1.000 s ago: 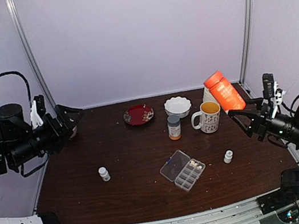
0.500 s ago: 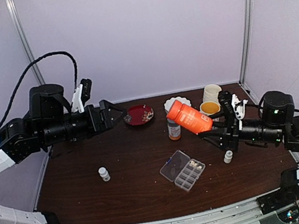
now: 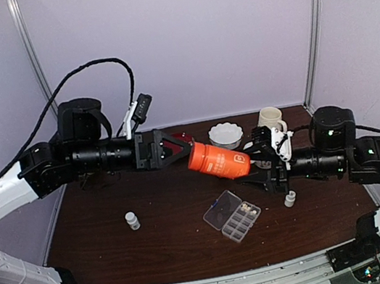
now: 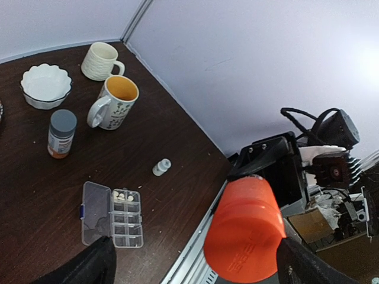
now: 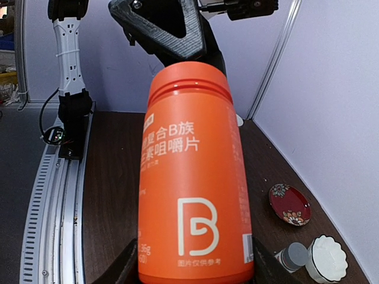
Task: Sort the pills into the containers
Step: Screw the lid of the pill bottle onto the pill bottle.
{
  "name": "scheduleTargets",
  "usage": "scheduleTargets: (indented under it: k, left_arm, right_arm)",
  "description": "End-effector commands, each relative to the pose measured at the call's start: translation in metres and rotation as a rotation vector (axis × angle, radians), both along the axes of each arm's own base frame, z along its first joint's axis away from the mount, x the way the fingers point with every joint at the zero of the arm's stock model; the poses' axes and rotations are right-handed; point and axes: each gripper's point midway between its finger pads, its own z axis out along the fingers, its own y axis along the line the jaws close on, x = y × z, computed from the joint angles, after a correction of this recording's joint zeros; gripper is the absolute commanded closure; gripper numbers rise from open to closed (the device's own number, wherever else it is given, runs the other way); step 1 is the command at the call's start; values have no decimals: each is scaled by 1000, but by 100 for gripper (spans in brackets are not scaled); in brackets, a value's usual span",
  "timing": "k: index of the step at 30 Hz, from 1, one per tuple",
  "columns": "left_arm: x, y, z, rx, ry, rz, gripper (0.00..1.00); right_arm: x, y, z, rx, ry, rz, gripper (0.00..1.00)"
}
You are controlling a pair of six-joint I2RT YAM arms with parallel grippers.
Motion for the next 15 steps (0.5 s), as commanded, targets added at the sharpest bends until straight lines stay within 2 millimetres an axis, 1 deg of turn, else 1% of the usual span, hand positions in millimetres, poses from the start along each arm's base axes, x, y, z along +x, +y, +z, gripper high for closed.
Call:
scheduleTargets:
  k: [1,4,8,12,13,15]
  left_arm:
    - [-16,-12,34,-161,-21,-114,2]
    - [-22,-15,33,-188,10,-147,2]
    - [-23,-17,25,-173,36,-157,4]
    - [-25,-16,22,-162,48,-164,4]
    - [-26,-15,21,-160,52,-167,5]
    - [-28,-16,19,-159,62,-174,11]
  right_arm:
    - [-5,7,15,6,-40,30,100]
    - [-8,10,16,0,-41,41,100]
    - [-10,11,20,10,-53,33,100]
    - [-9,11,21,-5,-63,16,100]
    - [-9,10,20,-8,-65,13,100]
    - [-8,10,22,-12,-74,6,100]
